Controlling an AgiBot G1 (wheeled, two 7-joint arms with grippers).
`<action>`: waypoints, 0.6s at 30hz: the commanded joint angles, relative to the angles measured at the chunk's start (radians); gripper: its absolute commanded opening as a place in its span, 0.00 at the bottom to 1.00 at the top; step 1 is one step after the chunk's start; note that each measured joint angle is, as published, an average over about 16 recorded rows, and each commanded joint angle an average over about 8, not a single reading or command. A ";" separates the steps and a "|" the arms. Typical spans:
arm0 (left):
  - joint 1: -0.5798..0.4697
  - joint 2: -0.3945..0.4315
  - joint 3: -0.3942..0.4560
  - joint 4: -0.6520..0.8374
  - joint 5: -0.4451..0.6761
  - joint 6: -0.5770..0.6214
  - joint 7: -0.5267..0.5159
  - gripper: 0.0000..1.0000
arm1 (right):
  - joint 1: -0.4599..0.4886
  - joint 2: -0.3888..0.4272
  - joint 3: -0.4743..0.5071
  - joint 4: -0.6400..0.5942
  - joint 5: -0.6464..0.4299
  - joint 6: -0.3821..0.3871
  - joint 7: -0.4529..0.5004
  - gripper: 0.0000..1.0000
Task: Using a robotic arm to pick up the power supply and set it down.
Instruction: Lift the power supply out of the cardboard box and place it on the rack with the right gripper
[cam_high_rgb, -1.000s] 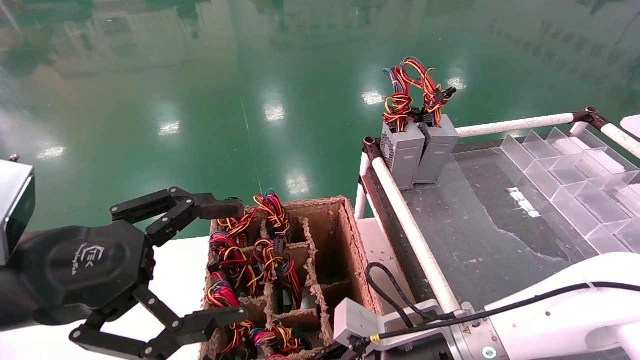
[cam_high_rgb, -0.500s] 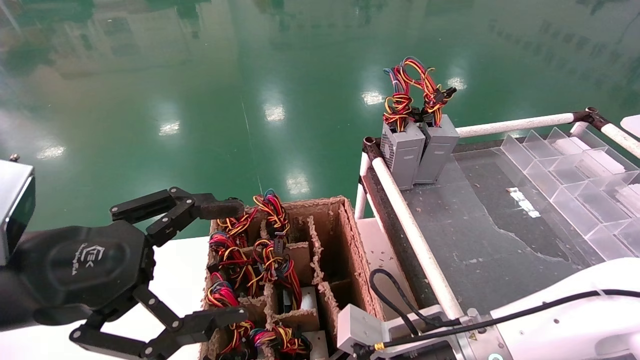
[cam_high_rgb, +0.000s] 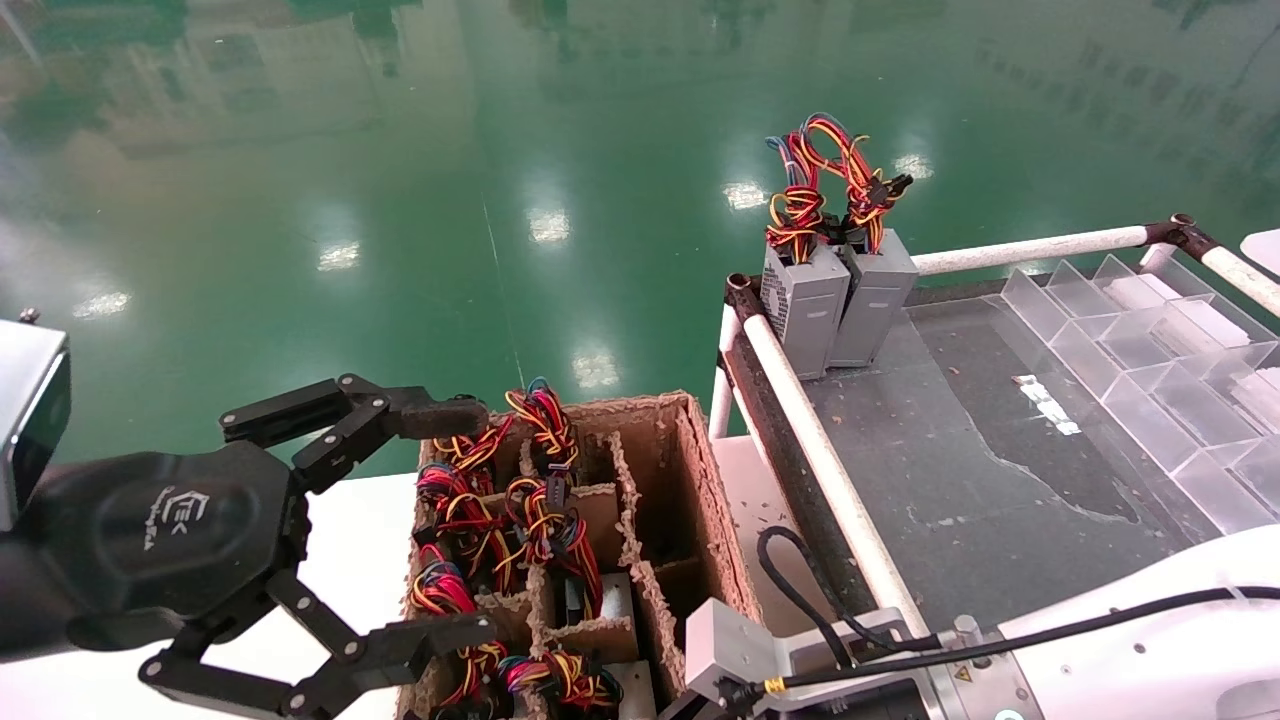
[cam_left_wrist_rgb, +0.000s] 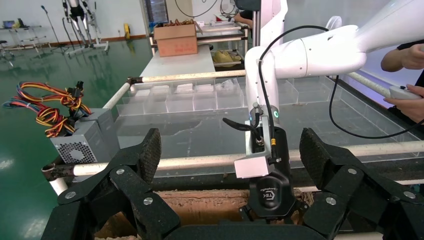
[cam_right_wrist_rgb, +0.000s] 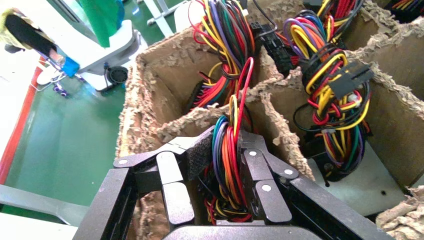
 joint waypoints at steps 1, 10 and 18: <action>0.000 0.000 0.000 0.000 0.000 0.000 0.000 1.00 | -0.001 0.003 0.002 0.002 0.006 -0.003 0.002 0.00; 0.000 0.000 0.000 0.000 0.000 0.000 0.000 1.00 | -0.001 0.030 0.034 0.008 0.075 -0.030 0.017 0.00; 0.000 0.000 0.000 0.000 0.000 0.000 0.000 1.00 | 0.007 0.064 0.067 0.005 0.145 -0.060 0.039 0.00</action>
